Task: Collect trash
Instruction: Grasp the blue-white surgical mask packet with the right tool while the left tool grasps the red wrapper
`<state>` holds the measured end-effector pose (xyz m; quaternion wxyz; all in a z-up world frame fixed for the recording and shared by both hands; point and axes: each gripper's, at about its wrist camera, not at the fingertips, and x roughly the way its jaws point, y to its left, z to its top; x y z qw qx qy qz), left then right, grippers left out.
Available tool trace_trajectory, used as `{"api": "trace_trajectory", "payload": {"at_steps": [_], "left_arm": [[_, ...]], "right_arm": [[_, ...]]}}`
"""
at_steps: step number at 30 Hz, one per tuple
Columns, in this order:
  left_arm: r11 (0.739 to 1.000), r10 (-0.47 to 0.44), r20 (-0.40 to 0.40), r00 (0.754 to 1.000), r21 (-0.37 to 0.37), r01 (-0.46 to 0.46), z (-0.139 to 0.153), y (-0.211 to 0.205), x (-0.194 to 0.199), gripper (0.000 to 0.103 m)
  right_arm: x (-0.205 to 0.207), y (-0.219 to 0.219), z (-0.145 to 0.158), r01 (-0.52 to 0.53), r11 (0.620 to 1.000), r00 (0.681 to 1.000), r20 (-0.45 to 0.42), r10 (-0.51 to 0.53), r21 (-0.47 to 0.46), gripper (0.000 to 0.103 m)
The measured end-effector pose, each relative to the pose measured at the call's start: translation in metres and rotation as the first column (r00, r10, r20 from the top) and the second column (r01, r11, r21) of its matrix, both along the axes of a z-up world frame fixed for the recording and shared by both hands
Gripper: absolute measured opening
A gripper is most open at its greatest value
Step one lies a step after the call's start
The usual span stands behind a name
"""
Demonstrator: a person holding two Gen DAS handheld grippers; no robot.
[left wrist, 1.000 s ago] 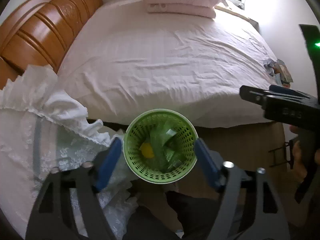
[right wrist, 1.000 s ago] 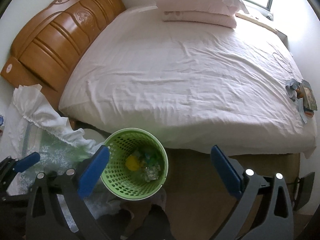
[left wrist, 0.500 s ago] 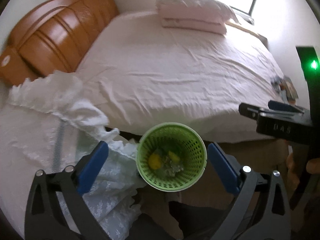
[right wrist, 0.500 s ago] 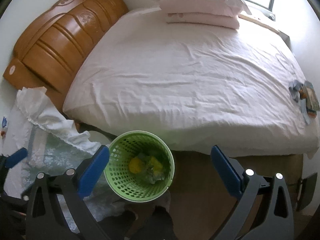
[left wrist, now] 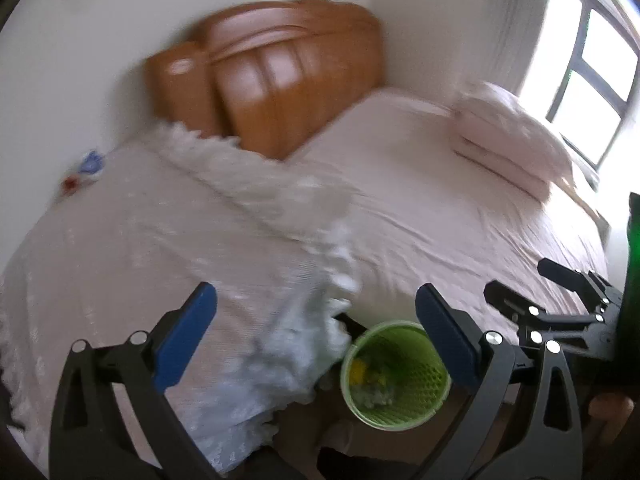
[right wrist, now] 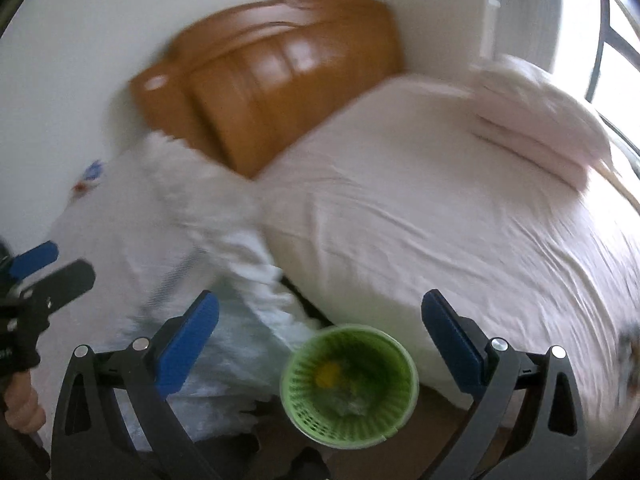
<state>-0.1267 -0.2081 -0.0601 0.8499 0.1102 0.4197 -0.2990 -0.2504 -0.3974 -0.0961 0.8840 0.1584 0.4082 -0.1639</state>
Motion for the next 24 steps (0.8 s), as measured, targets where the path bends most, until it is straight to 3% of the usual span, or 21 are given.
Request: {"api": "trace_trajectory", "payload": {"at_steps": [7,18,24], "left_arm": [[0.982,0.186,-0.008,0.983,0.013,-0.186,-0.002,0.059,0.044,0.095],[0.950,0.311,-0.006,0.950,0.014,-0.311,-0.014,0.148,0.138,0.095],[0.921,0.388,0.009,0.922,0.041,-0.388,-0.029,0.209,0.205,0.095]], "right_arm": [[0.068,0.045,0.015,-0.186,0.982,0.982,0.010,0.186,-0.009,0.100],[0.154,0.110,0.025,-0.263,0.965,0.965,0.004,0.264,-0.012,0.101],[0.246,0.157,0.015,-0.331,0.944,0.944,-0.017,0.331,-0.009,0.100]]}}
